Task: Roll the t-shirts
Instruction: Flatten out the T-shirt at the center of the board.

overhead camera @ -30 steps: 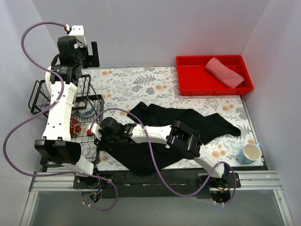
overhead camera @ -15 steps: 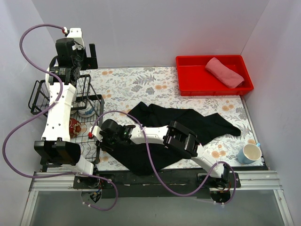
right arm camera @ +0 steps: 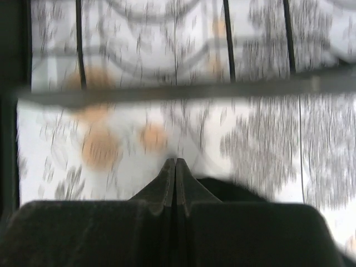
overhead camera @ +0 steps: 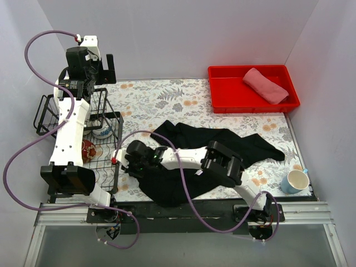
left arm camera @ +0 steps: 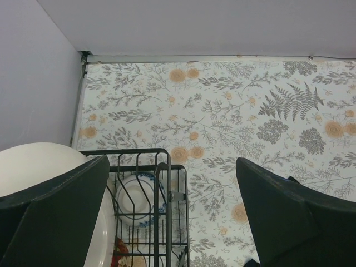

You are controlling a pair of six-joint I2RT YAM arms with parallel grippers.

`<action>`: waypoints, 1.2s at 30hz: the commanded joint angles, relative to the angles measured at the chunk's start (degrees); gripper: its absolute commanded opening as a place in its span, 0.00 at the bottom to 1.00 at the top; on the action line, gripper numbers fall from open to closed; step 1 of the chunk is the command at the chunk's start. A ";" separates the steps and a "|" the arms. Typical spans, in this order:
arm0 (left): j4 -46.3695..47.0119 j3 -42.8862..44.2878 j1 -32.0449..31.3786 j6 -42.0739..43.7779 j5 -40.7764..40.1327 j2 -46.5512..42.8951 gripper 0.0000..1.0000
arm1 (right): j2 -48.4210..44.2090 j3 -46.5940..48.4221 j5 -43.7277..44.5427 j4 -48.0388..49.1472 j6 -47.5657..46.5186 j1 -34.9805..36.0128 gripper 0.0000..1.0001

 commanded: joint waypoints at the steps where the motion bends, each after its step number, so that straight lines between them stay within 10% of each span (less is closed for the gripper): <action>1: -0.63 -0.20 0.27 1.32 4.78 -1.59 0.98 | -17.15 -5.32 -3.08 -6.50 -0.75 -4.92 0.01; 14: -4.76 1.83 -10.26 6.41 12.45 7.46 0.93 | -57.59 -15.08 4.65 -35.96 -16.22 -27.66 0.01; 25: -5.98 -0.40 -22.40 7.82 12.36 23.79 0.88 | -64.81 -12.97 1.49 -36.94 -20.18 -60.53 0.01; 36: -7.48 5.40 -29.17 14.58 20.97 33.72 0.88 | -68.07 -19.99 -6.33 -35.17 -15.70 -66.10 0.01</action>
